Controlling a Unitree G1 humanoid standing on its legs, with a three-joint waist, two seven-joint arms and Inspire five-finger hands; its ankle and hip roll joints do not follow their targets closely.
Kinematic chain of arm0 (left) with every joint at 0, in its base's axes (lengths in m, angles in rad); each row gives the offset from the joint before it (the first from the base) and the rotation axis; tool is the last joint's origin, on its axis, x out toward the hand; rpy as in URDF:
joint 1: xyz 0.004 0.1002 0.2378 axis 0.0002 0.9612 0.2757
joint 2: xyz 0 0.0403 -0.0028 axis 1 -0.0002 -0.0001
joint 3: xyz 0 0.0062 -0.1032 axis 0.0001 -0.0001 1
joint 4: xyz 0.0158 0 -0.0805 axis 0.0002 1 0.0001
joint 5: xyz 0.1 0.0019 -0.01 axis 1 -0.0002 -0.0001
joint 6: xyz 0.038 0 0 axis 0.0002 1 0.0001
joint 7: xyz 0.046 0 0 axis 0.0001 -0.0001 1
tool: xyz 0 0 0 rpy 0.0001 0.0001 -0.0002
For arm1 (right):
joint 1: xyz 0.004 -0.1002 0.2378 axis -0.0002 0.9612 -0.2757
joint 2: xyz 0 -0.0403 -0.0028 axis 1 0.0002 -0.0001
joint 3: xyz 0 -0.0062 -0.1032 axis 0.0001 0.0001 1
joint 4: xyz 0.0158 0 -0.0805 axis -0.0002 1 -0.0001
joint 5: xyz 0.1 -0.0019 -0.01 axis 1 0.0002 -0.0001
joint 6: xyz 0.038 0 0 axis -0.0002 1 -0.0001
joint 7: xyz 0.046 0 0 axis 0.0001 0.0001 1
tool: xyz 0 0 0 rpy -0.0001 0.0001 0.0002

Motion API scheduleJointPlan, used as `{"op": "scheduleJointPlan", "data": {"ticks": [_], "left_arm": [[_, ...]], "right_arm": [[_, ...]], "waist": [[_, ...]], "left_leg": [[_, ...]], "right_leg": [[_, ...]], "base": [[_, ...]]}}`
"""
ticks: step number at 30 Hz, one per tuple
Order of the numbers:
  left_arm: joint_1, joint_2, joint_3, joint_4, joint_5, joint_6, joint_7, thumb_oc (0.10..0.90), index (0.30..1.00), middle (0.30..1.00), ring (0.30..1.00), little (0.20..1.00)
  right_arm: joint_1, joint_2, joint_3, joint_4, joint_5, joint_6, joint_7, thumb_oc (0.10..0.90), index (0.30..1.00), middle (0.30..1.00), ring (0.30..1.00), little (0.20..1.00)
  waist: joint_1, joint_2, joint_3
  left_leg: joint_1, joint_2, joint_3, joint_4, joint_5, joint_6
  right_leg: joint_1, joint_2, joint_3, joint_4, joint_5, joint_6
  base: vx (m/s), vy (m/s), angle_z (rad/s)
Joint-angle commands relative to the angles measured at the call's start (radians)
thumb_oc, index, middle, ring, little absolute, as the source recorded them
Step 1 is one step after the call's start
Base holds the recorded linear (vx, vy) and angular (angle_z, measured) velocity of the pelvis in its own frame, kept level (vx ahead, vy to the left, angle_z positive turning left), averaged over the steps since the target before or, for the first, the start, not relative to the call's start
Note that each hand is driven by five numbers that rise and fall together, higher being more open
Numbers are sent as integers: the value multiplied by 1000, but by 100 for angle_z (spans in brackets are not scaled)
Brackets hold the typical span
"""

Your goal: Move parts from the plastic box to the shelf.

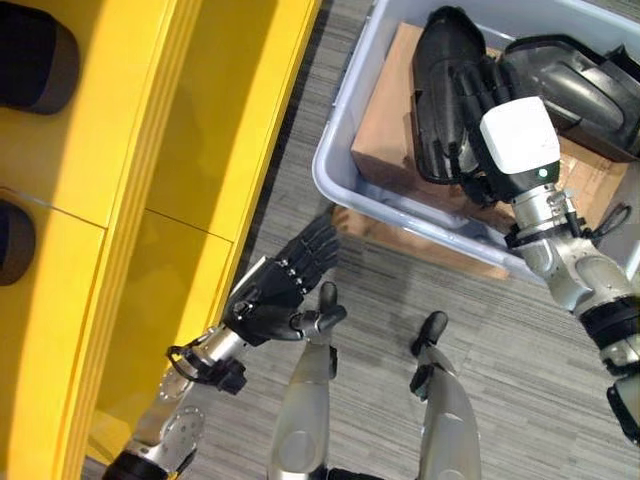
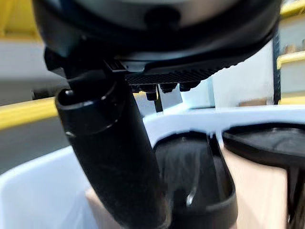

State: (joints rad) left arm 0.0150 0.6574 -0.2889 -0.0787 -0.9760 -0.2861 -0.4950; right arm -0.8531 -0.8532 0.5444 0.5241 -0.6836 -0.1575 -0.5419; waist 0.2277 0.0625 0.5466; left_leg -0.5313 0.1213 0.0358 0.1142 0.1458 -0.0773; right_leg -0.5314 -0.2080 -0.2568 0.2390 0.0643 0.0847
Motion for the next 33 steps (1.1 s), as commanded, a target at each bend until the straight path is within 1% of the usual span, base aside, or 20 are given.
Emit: {"op": "scheduleJointPlan", "data": {"ticks": [1,5,9,12,16,17,21,24,26,30,33], "left_arm": [[-8,24,-2,-113,-23,-79,-66,900,1000,1000,1000,1000],[-24,24,-1,-107,-16,-72,-62,900,1000,1000,1000,1000],[-22,29,0,-111,-50,-50,-73,900,1000,1000,1000,1000],[-30,23,4,-102,-47,-42,-70,900,1000,1000,1000,1000],[-31,12,4,-96,-31,-39,-70,900,1000,1000,1000,1000],[-30,11,4,-95,-33,-37,-76,900,1000,1000,1000,1000],[-30,11,1,-87,-30,-30,-77,900,1000,1000,1000,1000],[-45,6,-5,-79,-17,-28,-77,900,1000,1000,1000,1000],[-51,5,-9,-76,-14,-26,-78,900,1000,1000,1000,1000],[-62,-5,-23,-69,3,-27,-65,900,1000,1000,1000,1000],[-65,-8,-28,-64,7,-27,-60,900,1000,1000,1000,1000]], "right_arm": [[-87,-85,17,-120,43,-25,-57,900,1000,1000,1000,1000],[-100,-73,39,-71,76,10,-58,900,1000,1000,1000,1000],[-103,-69,39,-39,75,7,-50,900,1000,1000,1000,1000],[-119,-55,57,-7,87,38,-49,900,1000,1000,1000,1000],[-132,-44,71,22,81,55,-15,900,1000,1000,1000,1000],[-130,-44,77,29,84,68,-11,900,1000,1000,1000,1000],[-141,-30,96,87,104,91,-21,900,1000,1000,1000,1000],[-170,-8,112,131,92,112,-19,900,1000,1000,1000,1000],[-186,0,124,158,87,110,-20,900,1000,1000,1000,1000],[-207,18,143,182,90,126,-1,900,1000,1000,1000,1000],[-216,27,161,206,94,158,17,900,1000,1000,1000,1000]], "waist": [[-2,21,-27],[3,16,-27],[8,16,-27],[13,13,-27],[16,16,-27],[18,16,-27],[27,22,-27],[32,24,-27],[35,27,-27],[39,35,-27],[42,39,-27]], "left_leg": [[34,-80,18,8,-97,54],[24,-81,17,11,-97,55],[14,-82,15,13,-96,57],[6,-81,15,12,-94,56],[-5,-82,15,11,-92,54],[-8,-83,14,10,-90,55],[-17,-85,13,7,-86,56],[-30,-85,14,6,-83,55],[-36,-85,14,5,-81,54],[-54,-87,14,5,-78,54],[-68,-89,16,6,-75,52]], "right_leg": [[40,84,-31,96,-153,-13],[32,83,-35,102,-153,-11],[24,82,-42,105,-150,-9],[18,83,-46,104,-148,-8],[4,82,-49,113,-149,-8],[1,80,-51,114,-150,-8],[-9,75,-58,117,-148,-6],[-19,72,-64,114,-143,-3],[-24,70,-66,112,-140,-2],[-42,65,-72,116,-137,1],[-56,60,-76,111,-131,3]], "base": [[0,0,0],[0,0,0],[0,0,0],[0,0,0],[0,0,0],[0,0,0],[0,0,0],[0,0,0],[0,0,0],[0,0,0],[0,0,0]]}}
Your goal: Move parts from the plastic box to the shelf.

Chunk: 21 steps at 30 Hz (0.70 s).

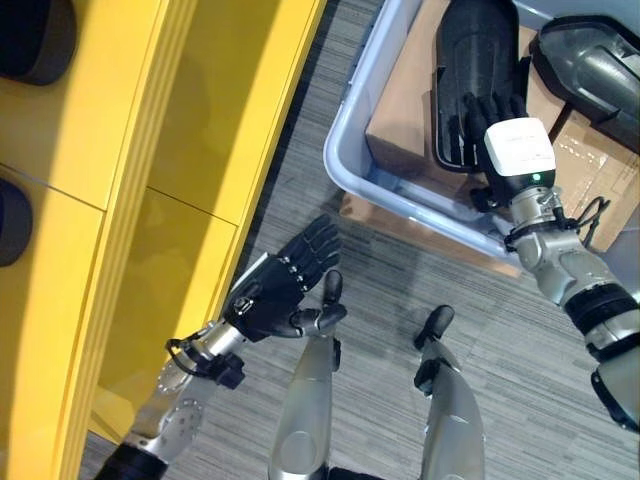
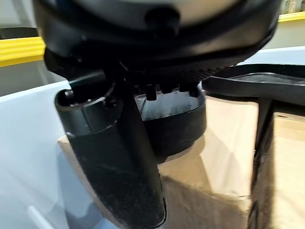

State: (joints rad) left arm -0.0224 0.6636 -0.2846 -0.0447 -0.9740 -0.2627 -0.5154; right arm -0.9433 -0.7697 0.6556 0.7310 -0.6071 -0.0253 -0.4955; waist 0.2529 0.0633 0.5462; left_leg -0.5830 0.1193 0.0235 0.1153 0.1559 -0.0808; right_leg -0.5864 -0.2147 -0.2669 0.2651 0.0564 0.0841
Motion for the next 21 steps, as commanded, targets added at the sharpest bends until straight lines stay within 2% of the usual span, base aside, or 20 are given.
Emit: {"op": "scheduleJointPlan", "data": {"ticks": [1,6,9,10,11,13,14,16,19,20,21], "left_arm": [[-34,-17,-34,-92,9,-52,-39,900,1000,1000,1000,1000],[-68,-25,-53,-76,29,-50,-28,900,1000,1000,1000,1000],[-72,-33,-58,-65,32,-51,-30,900,1000,1000,1000,1000],[-75,-41,-63,-57,38,-54,-34,900,1000,1000,1000,1000],[-75,-43,-63,-54,40,-56,-35,900,1000,1000,1000,1000],[-74,-50,-67,-46,43,-66,-46,900,1000,1000,1000,1000],[-85,-53,-73,-41,38,-68,-48,900,1000,1000,1000,1000],[-91,-53,-76,-39,38,-64,-48,900,1000,1000,1000,1000],[-93,-55,-79,-41,35,-65,-38,900,1000,1000,1000,1000],[-93,-62,-81,-36,34,-74,-33,900,1000,1000,1000,1000],[-92,-67,-80,-31,33,-79,-31,900,1000,1000,1000,1000]], "right_arm": [[-136,-47,61,13,26,47,-21,900,1000,1000,1000,1000],[-180,-3,91,115,67,103,2,900,1000,1000,1000,1000],[-181,7,99,156,72,113,30,900,1000,1000,1000,1000],[-180,13,110,180,87,151,57,596,575,575,575,575],[-177,14,111,189,99,160,58,400,300,300,300,300],[-167,25,109,227,120,171,45,400,300,300,300,300],[-152,38,92,274,105,70,1,400,300,300,300,300],[-146,41,83,284,86,50,-16,400,300,300,300,300],[-122,42,66,288,97,64,-39,400,300,300,300,300],[-87,46,44,300,85,96,-44,400,300,300,300,300],[-65,49,33,312,75,99,-55,400,300,300,300,300]], "waist": [[18,40,-26],[27,56,-26],[31,64,-26],[34,70,-26],[35,71,-26],[38,76,-26],[38,82,-26],[37,85,-26],[32,89,-26],[25,90,-26],[22,90,-26]], "left_leg": [[-22,-86,31,4,-84,55],[-56,-86,31,5,-77,53],[-70,-89,30,5,-74,51],[-78,-91,29,6,-73,51],[-80,-92,30,6,-72,51],[-90,-92,29,9,-71,51],[-95,-92,31,10,-72,53],[-96,-92,31,11,-73,53],[-98,-91,35,11,-72,52],[-98,-89,38,9,-73,52],[-96,-88,40,6,-72,52]], "right_leg": [[-6,66,-67,82,-121,5],[-39,58,-74,92,-118,6],[-56,55,-75,103,-121,5],[-66,52,-77,108,-123,4],[-68,51,-77,110,-123,4],[-77,49,-78,114,-123,2],[-84,45,-79,117,-123,4],[-87,43,-77,119,-122,6],[-93,42,-71,119,-119,8],[-97,44,-66,119,-120,8],[-98,46,-63,118,-119,8]], "base": [[0,0,0],[0,0,0],[0,0,0],[0,0,0],[0,0,0],[0,0,0],[0,0,0],[0,0,0],[0,0,0],[0,0,0],[4,3,-4]]}}
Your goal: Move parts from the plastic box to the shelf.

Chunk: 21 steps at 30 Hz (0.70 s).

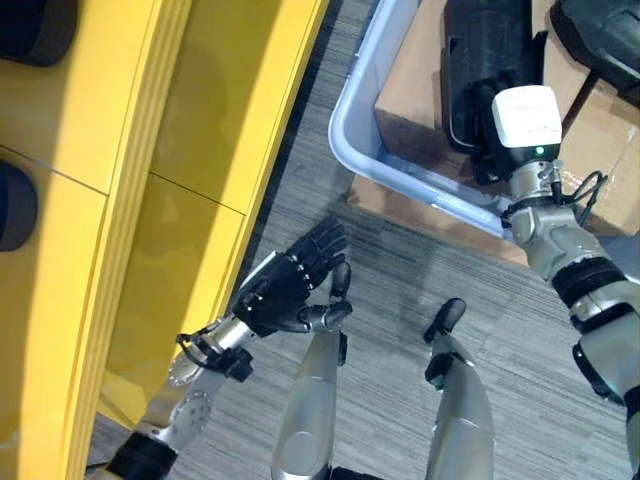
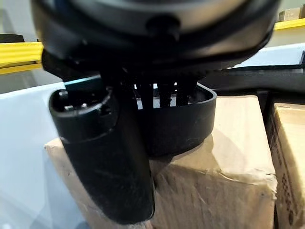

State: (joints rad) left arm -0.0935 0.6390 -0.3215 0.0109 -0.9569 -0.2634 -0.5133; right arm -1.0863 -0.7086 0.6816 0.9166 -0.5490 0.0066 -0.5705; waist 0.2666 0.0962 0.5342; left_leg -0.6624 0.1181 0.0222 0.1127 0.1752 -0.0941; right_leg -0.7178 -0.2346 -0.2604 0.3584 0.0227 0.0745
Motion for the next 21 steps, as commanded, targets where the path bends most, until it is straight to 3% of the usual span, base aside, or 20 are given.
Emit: {"op": "scheduleJointPlan", "data": {"ticks": [1,4,5,6,8,15,21], "left_arm": [[-27,-49,-47,-77,18,-86,-30,900,1000,1000,1000,1000],[-34,-57,-54,-70,24,-93,-34,900,1000,1000,1000,1000],[-36,-62,-58,-69,21,-97,-34,900,1000,1000,1000,1000],[-37,-71,-67,-65,6,-104,-30,900,1000,1000,1000,1000],[-35,-73,-66,-66,-9,-108,-26,900,1000,1000,1000,1000],[5,-84,-35,-103,5,-127,-1,900,1000,1000,1000,1000],[55,-69,39,-129,-46,-117,-32,900,1000,1000,1000,1000]], "right_arm": [[105,-7,-7,147,22,69,1,400,300,300,300,300],[134,4,-23,164,28,58,-31,400,300,300,300,300],[152,12,-37,171,37,38,-62,400,300,300,300,300],[187,28,-67,168,80,-24,-140,400,300,300,300,300],[205,34,-89,158,109,-64,-202,400,300,300,300,300],[349,26,-191,-111,-57,-174,-386,400,300,300,300,300],[465,-30,-258,-413,-194,-200,-383,400,300,300,300,300]], "waist": [[2,56,-14],[-4,56,-14],[-8,59,-14],[-16,65,-14],[-22,67,-14],[-72,44,-14],[-108,12,-14]], "left_leg": [[-16,-84,43,6,-92,66],[-13,-83,46,5,-95,67],[-9,-83,48,4,-96,68],[4,-82,53,0,-98,69],[14,-82,56,0,-100,69],[96,-71,69,-3,-120,71],[168,-54,81,-4,-116,78]], "right_leg": [[30,68,-65,24,-85,18],[29,71,-60,22,-84,17],[30,72,-56,19,-84,16],[38,72,-49,11,-82,16],[45,75,-42,7,-81,15],[111,90,-5,-9,-89,12],[178,101,12,-41,-73,2]], "base": [[0,-4,-4],[-2,-1,2],[-10,23,3],[-9,31,0],[-2,17,0],[-1,6,-2],[-34,-6,-8]]}}
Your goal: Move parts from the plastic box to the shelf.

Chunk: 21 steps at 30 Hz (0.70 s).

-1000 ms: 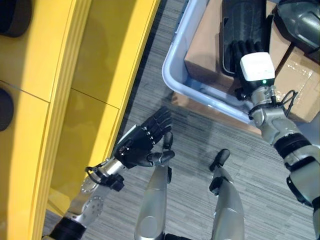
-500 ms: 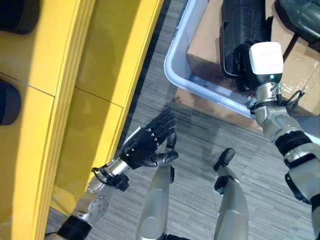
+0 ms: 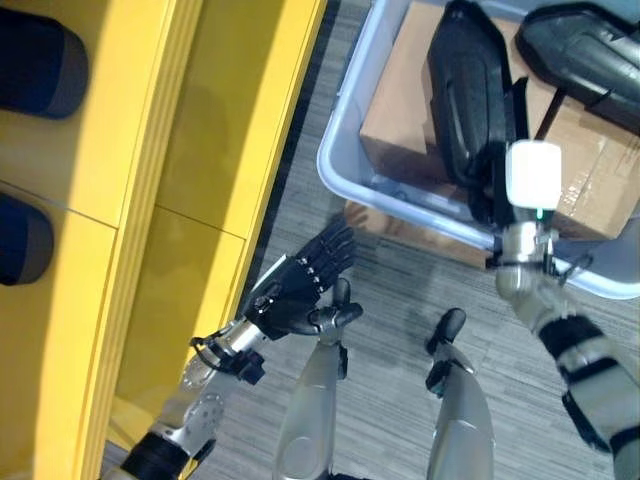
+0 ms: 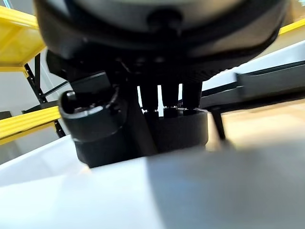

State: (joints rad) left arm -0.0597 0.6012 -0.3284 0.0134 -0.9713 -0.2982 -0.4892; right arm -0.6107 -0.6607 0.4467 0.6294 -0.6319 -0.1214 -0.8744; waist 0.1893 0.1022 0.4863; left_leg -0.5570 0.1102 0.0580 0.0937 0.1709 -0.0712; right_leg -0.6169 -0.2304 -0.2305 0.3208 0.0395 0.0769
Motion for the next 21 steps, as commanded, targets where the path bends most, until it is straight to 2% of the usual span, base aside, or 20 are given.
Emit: {"op": "scheduleJointPlan", "data": {"ticks": [1,2,3,4,5,7,11,13,21], "left_arm": [[36,-28,63,-129,-32,-79,-74,900,1000,1000,1000,1000],[41,-27,66,-131,-35,-76,-77,900,1000,1000,1000,1000],[64,-22,90,-135,-40,-70,-101,900,1000,1000,1000,1000],[64,-22,90,-135,-40,-70,-101,900,1000,1000,1000,1000],[92,-18,114,-150,-47,-58,-123,900,1000,1000,1000,1000],[100,-17,118,-156,-49,-54,-129,900,1000,1000,1000,1000],[142,-23,137,-175,-58,-47,-153,900,1000,1000,1000,1000],[150,-27,139,-176,-53,-45,-158,900,1000,1000,1000,1000],[205,-29,133,-188,-41,-50,-161,900,1000,1000,1000,1000]], "right_arm": [[10,-90,-35,-180,-137,-83,-84,400,300,300,300,300],[16,-93,-40,-196,-139,-84,-79,400,300,300,300,300],[34,-107,-62,-276,-181,-104,-73,400,300,300,300,300],[36,-106,-63,-277,-181,-104,-73,400,300,300,300,300],[55,-121,-90,-351,-191,-113,-60,400,300,300,300,300],[60,-125,-97,-368,-185,-116,-53,400,300,300,300,300],[89,-125,-129,-452,-219,-146,-36,400,300,300,300,300],[93,-121,-132,-463,-222,-150,-36,400,300,300,300,300],[133,-88,-148,-551,-197,-166,24,400,300,300,300,300]], "waist": [[-37,-3,34],[-37,-4,34],[-42,-18,34],[-42,-17,34],[-41,-28,34],[-40,-31,34],[-32,-37,34],[-30,-38,34],[-19,-49,-56]], "left_leg": [[94,-39,48,15,-116,53],[104,-38,49,13,-117,52],[158,-30,51,11,-125,49],[160,-30,51,9,-125,49],[221,-23,52,3,-132,46],[240,-21,51,-1,-133,45],[351,-15,46,-33,-133,38],[376,-14,44,-43,-130,36],[453,-17,36,-81,-129,33]], "right_leg": [[110,100,-13,-13,-91,-1],[120,101,-12,-16,-91,-1],[178,107,-6,-33,-95,-4],[180,108,-6,-34,-95,-4],[248,112,-1,-55,-100,-5],[271,112,-1,-64,-100,-6],[400,115,-1,-114,-103,-10],[431,114,-1,-125,-103,-11],[539,111,-13,-178,-103,-12]], "base": [[1,-28,-15],[8,-57,-24],[8,-40,-18],[22,-63,-25],[18,-30,-19],[18,-25,-13],[31,18,-3],[36,30,1],[79,49,4]]}}
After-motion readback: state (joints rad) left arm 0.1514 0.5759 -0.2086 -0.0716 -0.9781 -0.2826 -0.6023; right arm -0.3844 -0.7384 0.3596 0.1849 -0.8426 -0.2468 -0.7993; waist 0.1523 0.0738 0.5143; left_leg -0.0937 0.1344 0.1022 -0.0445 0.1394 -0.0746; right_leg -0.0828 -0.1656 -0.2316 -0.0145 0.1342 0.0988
